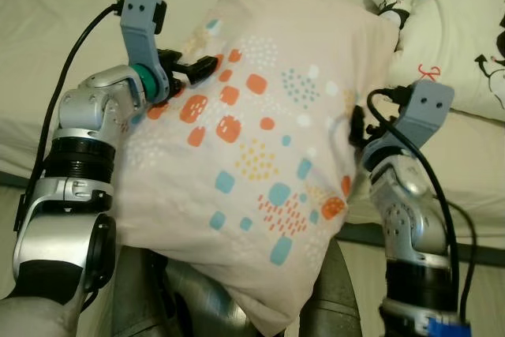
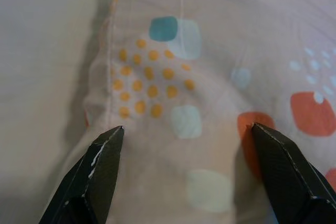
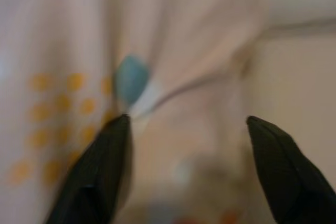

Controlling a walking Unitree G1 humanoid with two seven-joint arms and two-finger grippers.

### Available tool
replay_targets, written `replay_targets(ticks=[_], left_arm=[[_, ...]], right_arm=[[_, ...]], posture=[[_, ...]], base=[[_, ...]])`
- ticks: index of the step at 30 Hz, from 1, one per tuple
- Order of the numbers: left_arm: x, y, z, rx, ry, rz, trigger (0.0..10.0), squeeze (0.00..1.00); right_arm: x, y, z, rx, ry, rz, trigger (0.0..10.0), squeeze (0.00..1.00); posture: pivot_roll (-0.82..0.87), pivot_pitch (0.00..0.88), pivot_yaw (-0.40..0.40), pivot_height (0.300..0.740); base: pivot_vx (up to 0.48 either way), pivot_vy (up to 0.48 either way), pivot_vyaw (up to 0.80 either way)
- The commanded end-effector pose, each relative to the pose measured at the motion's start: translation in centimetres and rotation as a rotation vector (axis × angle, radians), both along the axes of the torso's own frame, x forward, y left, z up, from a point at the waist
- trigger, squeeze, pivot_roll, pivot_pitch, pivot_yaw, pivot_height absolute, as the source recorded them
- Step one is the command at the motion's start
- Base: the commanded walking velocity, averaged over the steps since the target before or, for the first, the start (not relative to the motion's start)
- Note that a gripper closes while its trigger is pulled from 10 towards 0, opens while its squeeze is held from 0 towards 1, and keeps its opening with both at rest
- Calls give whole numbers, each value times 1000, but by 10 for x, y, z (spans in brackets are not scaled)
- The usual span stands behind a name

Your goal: Clean up the room

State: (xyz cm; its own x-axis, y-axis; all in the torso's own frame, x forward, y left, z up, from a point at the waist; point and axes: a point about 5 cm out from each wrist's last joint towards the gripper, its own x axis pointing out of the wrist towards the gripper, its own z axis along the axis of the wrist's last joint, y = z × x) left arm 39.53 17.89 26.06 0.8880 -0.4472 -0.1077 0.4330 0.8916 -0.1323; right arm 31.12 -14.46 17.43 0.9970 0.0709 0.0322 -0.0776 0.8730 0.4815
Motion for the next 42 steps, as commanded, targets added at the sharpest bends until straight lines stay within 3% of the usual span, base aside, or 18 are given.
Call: replay_targets(ticks=[1, 2, 6, 12, 13, 15, 17, 18, 20, 21, 22, 23, 24, 35, 36, 38, 39, 42], left_arm=[[1, 2, -3, -37, 38, -20, 10000, 1000], [1, 2, -3, -37, 38, -20, 10000, 1000], [4, 15, 0, -82, 69, -11, 10000, 1000], [4, 14, -6, -64, 98, -37, 10000, 1000], [3, 11, -11, -49, 112, -63, 10000, 1000], [2, 8, -16, -34, 131, -84, 10000, 1000], [2, 6, -19, -23, 142, -104, 10000, 929], [1, 3, -23, -21, 157, -120, 10000, 247], [1, 3, -23, -21, 157, -120, 10000, 247], [0, 1, -26, -21, 170, -135, 10000, 51], [-2, -1, -29, -21, 187, -157, 10000, 0], [-2, -1, -29, -21, 187, -157, 10000, 0], [-5, -5, -35, -28, 219, -187, 10000, 0], [-8, -9, -40, -51, 248, -222, 10000, 0], [-8, -10, -40, -54, 248, -224, 10000, 0], [-8, -10, -40, -56, 247, -225, 10000, 0], [-9, -11, -40, -61, 247, -226, 10000, 0], [-9, -11, -40, -71, 251, -229, 10000, 0]], right_arm=[[-6, 13, -1, 108, -21, 110, 10000, 1000], [-6, 13, -1, 108, -21, 110, 10000, 1000], [-14, 13, -29, 326, 116, 102, 10000, 1000], [-18, 13, -39, 355, 154, 99, 10000, 1000], [-17, 8, -45, 351, 173, 72, 10000, 0], [-15, 5, -48, 376, 174, 57, 10000, 0], [-13, 1, -50, 400, 176, 55, 10000, 0], [-10, 0, -51, 458, 167, 99, 10000, 0], [-10, 0, -51, 458, 167, 99, 10000, 0], [-8, -1, -50, 516, 157, 144, 10000, 0], [-6, 0, -55, 548, 185, 219, 10000, 0], [-6, 0, -55, 548, 185, 219, 10000, 0], [-7, 3, -62, 608, 227, 329, 10000, 0], [-1, 7, -59, 630, 227, 516, 10000, 0], [1, 7, -57, 628, 217, 527, 3529, 0], [2, 8, -55, 618, 205, 536, 3529, 0], [3, 7, -52, 624, 179, 544, 0, 0], [5, 4, -46, 631, 129, 564, 0, 0]], posture=[[-21, 183, -52, 400], [-21, 183, -52, 400], [-6, 183, -54, 400], [-9, 180, -52, 400], [-10, 179, -48, 400], [-14, 176, -42, 400], [-15, 175, -39, 400], [-14, 173, -34, 400], [-14, 173, -34, 400], [-13, 172, -31, 400], [-14, 171, -29, 400], [-14, 171, -29, 400], [-14, 170, -26, 400], [-7, 163, -19, 400], [-7, 163, -19, 400], [-7, 163, -19, 400], [-7, 163, -19, 400], [-8, 158, -14, 400]], base=[[0, 0, 0], [0, 0, 0], [0, 0, 0], [0, 0, 0], [0, 0, 0], [0, 0, 0], [0, 0, 0], [0, 0, 0], [0, 0, 0], [0, 0, 0], [0, 0, 0], [0, 0, 0], [0, 0, 0], [0, 0, 0], [0, 0, 0], [0, 0, 0], [0, 0, 0], [0, 0, 0]])
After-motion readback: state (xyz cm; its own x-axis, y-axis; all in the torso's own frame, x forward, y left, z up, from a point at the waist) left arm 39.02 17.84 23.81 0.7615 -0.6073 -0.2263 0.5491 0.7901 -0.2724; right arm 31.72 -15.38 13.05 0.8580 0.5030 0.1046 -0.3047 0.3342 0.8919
